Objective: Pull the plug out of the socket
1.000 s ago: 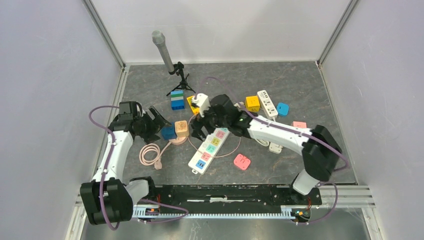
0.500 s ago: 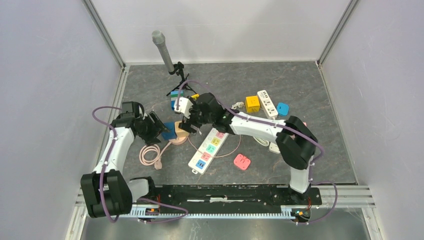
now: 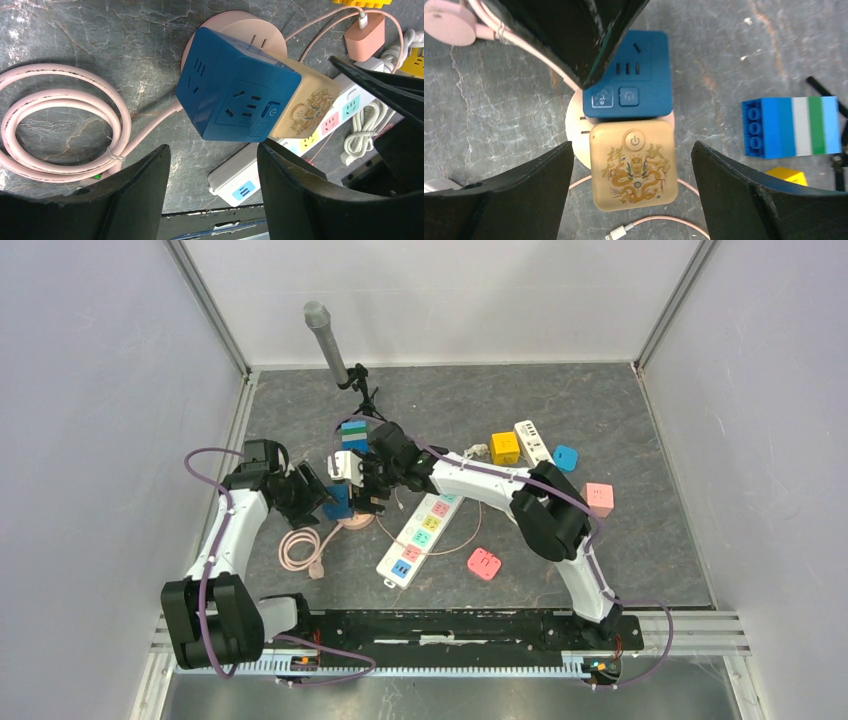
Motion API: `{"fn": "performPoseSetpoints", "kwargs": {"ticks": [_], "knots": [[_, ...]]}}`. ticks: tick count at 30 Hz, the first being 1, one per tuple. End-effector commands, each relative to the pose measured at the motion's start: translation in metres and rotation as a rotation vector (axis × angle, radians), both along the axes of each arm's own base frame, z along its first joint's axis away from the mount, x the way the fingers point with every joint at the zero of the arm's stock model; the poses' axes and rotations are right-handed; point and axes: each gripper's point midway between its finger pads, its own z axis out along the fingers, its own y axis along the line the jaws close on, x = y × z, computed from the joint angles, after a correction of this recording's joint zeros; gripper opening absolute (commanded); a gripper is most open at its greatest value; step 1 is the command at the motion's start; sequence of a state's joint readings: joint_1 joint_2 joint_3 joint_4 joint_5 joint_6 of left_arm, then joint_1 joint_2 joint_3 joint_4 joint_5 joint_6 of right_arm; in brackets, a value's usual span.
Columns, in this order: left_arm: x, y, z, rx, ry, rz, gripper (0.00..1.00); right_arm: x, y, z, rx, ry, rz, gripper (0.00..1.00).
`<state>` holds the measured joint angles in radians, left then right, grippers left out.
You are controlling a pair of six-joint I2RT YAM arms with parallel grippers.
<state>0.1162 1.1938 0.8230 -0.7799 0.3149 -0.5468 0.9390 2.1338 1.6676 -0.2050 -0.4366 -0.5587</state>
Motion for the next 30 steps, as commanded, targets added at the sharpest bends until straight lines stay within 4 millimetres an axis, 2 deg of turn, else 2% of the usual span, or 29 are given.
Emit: {"fn": "performPoseSetpoints", "kwargs": {"ticks": [1, 5, 10, 14, 23, 30], "knots": [[0.009, 0.003, 0.012, 0.029, -0.046, -0.036, 0.70, 0.003, 0.002, -0.002, 0.006, 0.026, 0.043, 0.90], [0.010, 0.004, 0.013, 0.031, -0.051, -0.034, 0.70, 0.003, -0.002, -0.011, -0.020, 0.050, 0.050, 0.79], [0.011, 0.003, 0.015, 0.025, -0.053, -0.023, 0.72, -0.001, -0.010, -0.021, -0.022, 0.079, -0.011, 0.54], [0.012, 0.002, 0.018, 0.014, -0.068, -0.015, 0.78, -0.009, -0.007, -0.012, 0.029, 0.105, -0.086, 0.42], [0.013, 0.005, 0.019, 0.026, -0.084, 0.032, 0.79, -0.021, -0.001, 0.006, 0.090, 0.155, -0.333, 0.42], [0.015, 0.014, 0.023, 0.067, -0.110, 0.069, 0.78, -0.034, 0.009, 0.014, 0.093, 0.188, -0.350, 0.45]]}}
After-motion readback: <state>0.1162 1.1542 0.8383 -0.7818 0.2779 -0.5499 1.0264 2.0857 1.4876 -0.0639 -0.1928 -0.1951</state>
